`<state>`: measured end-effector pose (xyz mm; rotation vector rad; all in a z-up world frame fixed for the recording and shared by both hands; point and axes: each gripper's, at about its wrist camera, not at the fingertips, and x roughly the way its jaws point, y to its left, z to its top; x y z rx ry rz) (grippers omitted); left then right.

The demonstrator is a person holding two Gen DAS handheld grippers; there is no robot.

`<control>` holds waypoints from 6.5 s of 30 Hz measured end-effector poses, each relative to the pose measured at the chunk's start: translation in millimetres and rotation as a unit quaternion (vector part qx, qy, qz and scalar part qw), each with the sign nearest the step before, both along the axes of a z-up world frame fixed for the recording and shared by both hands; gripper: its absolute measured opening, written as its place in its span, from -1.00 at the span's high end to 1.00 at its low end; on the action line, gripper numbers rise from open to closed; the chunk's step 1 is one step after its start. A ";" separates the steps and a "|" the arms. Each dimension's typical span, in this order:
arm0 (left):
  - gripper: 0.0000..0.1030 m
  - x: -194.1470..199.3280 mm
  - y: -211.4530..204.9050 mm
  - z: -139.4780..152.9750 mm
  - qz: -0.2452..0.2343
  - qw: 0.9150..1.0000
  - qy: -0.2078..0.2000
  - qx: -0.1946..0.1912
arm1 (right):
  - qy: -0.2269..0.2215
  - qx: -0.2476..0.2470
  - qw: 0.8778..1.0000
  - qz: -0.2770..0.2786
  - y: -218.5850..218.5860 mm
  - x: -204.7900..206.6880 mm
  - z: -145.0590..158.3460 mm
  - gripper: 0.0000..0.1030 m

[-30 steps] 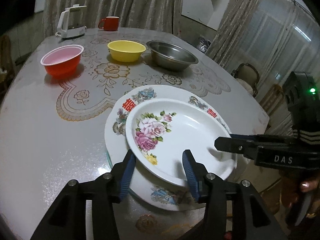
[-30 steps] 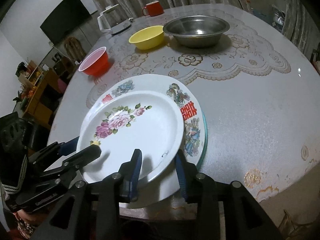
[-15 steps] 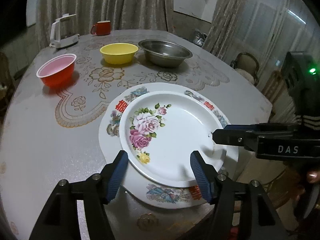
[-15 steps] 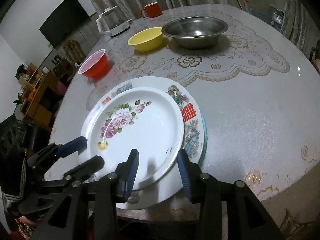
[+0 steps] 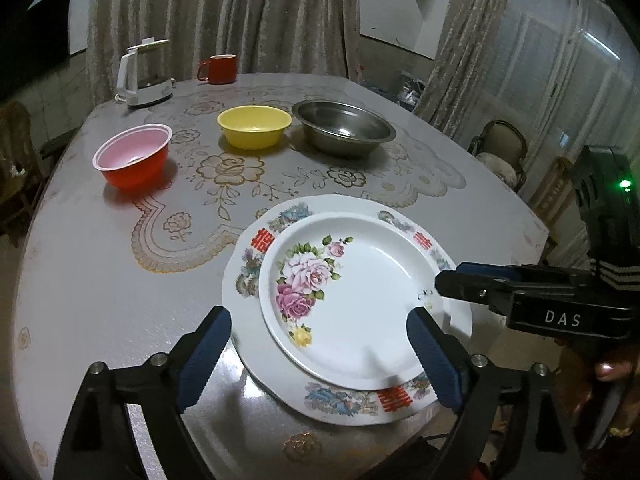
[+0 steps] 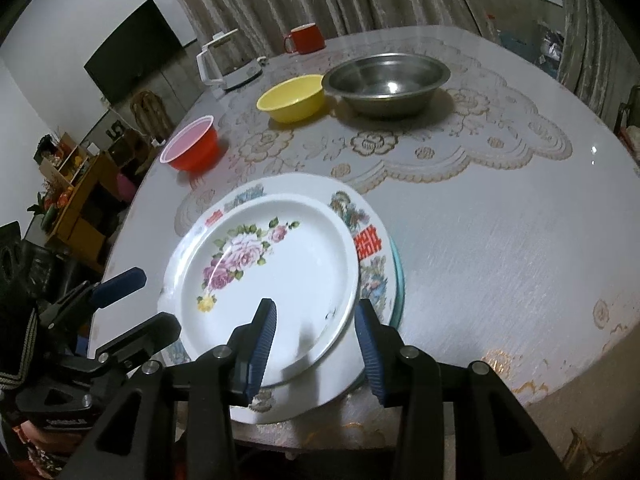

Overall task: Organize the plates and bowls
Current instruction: 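Lower the rose-pattern plate onto the stack and open the left gripper, then move the left gripper to the steel bowl rim and close, then lift the steel bowl with the left gripper toward the plate stack, then lower the steel bowl beside the plate stack and open the left gripper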

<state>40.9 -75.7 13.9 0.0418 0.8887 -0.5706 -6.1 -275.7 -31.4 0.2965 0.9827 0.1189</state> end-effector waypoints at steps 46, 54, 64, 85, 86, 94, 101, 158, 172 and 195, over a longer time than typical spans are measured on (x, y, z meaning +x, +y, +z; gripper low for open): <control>-0.83 135.2 -23.2 6.2 0.077 0.995 0.059 0.005 | -0.071 -0.050 0.992 -0.093 -110.9 134.6 0.7 0.06; -0.83 162.3 -35.3 3.0 0.081 0.995 0.057 0.026 | -0.070 -0.011 0.990 -0.125 -142.5 192.2 -0.3 0.04; -0.82 189.8 -58.5 -1.7 0.065 0.996 0.055 0.031 | -0.043 0.025 0.989 -0.138 -158.0 241.7 -31.6 0.35; -0.56 252.3 -149.2 -14.5 0.010 0.998 0.058 0.005 | -0.069 0.040 0.990 -0.118 -163.0 226.6 -50.8 0.52; -0.56 254.2 -154.4 -16.7 0.006 0.998 0.056 0.008 | -0.072 0.034 0.990 -0.116 -161.8 226.1 -50.9 0.52; 0.20 259.8 -175.4 -29.6 -0.015 0.998 0.045 0.050 | -0.074 0.034 0.990 -0.114 -161.8 226.2 -51.9 0.51; 0.48 260.8 -180.5 -33.0 -0.019 0.996 0.021 0.080 | -0.074 0.034 0.991 -0.102 -160.0 227.5 -51.8 0.54; 0.48 95.9 -10.0 17.5 0.024 0.999 0.016 -0.022 | -0.111 0.053 0.991 -0.050 -30.0 83.5 19.7 0.65; 0.47 53.3 71.4 15.0 0.085 0.995 0.021 -0.039 | -0.104 0.058 0.993 0.023 41.7 69.4 24.8 0.65; 0.48 19.6 188.1 -23.0 0.198 0.979 0.053 -0.010 | -0.020 0.045 0.986 0.161 175.3 87.2 -14.9 0.56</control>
